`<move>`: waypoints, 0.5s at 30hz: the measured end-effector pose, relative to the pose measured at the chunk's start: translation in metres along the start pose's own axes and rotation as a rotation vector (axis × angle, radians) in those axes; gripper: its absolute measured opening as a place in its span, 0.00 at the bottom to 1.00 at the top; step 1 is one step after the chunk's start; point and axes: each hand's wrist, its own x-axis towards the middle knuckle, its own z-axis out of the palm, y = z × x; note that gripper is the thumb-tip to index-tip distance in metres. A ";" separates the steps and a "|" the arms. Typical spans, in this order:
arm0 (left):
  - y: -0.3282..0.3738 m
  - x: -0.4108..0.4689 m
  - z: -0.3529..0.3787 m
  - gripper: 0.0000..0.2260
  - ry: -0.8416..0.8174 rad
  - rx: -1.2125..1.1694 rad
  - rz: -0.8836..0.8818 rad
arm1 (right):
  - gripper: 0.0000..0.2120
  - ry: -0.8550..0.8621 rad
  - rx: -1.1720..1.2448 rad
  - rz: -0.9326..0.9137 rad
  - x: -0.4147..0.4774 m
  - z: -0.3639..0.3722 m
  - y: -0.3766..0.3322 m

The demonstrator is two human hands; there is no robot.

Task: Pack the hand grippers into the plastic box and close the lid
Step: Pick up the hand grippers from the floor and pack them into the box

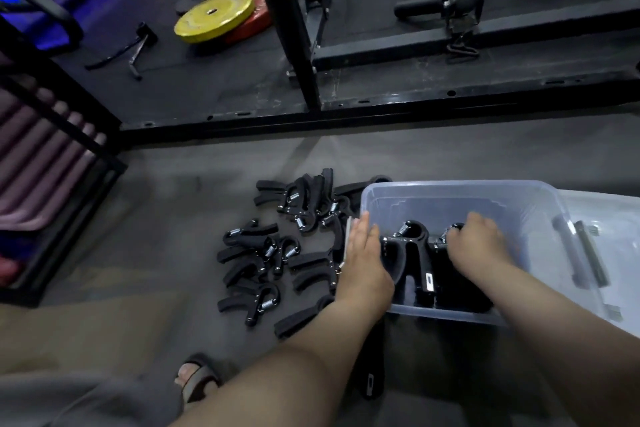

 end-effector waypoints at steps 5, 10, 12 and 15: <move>-0.015 -0.003 -0.004 0.29 0.066 -0.233 -0.019 | 0.25 -0.133 0.270 -0.381 -0.025 0.019 -0.078; -0.047 -0.023 -0.008 0.25 0.231 -0.108 0.007 | 0.33 -0.286 0.332 -0.481 -0.049 0.063 -0.106; -0.071 -0.021 -0.013 0.22 0.280 -0.066 -0.065 | 0.35 -0.276 0.353 -0.490 -0.053 0.077 -0.100; -0.105 -0.002 -0.024 0.20 0.200 0.020 -0.325 | 0.35 -0.263 0.413 -0.495 -0.056 0.082 -0.096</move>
